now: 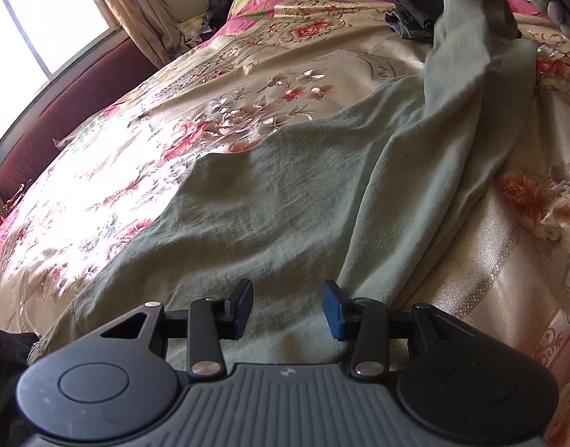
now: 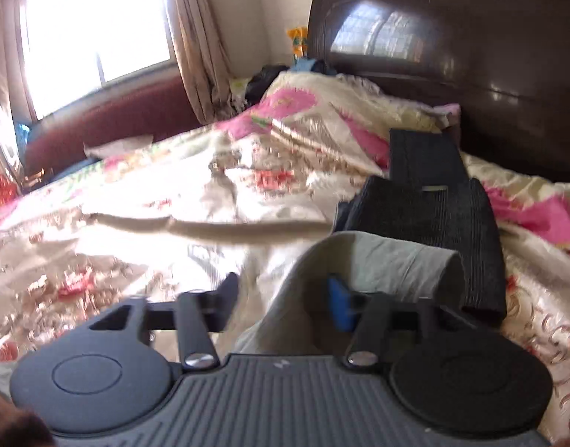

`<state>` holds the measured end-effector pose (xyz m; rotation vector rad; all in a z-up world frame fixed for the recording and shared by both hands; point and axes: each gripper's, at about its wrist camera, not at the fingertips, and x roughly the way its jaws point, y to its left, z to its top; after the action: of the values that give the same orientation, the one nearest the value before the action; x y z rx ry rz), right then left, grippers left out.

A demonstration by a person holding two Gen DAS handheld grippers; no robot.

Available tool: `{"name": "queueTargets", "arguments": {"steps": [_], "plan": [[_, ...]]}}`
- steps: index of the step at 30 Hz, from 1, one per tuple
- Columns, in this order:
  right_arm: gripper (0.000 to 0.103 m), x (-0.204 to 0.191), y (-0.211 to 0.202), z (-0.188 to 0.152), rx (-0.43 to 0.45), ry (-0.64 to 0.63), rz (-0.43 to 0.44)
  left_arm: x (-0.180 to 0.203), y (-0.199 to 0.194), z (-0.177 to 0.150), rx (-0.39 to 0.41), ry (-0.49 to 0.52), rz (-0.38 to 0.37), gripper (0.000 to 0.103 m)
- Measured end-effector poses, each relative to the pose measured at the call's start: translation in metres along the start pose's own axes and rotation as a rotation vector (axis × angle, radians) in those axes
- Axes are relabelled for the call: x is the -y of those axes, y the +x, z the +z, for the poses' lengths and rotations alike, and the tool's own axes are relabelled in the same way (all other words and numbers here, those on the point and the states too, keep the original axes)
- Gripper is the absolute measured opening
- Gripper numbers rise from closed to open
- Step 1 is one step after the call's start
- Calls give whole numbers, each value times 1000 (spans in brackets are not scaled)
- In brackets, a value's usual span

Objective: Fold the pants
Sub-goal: 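Smooth and release the folded leg near the black garment with the right gripper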

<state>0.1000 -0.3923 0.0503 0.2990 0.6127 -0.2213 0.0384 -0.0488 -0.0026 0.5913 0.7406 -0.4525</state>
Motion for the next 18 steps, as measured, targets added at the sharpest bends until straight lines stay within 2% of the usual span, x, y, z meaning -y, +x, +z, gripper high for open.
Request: {"name": "queueTargets", "arguments": {"steps": [1,3,6,13,15,18], "plan": [[60,11,3,-9,-27,55,0,2,-2,-1,2,4,1,55],[61,32,-5,-29,-33,148,2,4,-5,-3,6,11,1,55],[61,59,-17,-49,-36,217,-2,6,-6,-4,8,23,3,55],[62,122,-23,-64,-44,454,0,8,-5,0,-4,39,10,55],[56,128,-22,-65,-36,482,-4,9,-5,1,-9,44,12,55],[56,132,-21,-64,-14,477,-52,9,-5,2,-13,44,13,55]]}}
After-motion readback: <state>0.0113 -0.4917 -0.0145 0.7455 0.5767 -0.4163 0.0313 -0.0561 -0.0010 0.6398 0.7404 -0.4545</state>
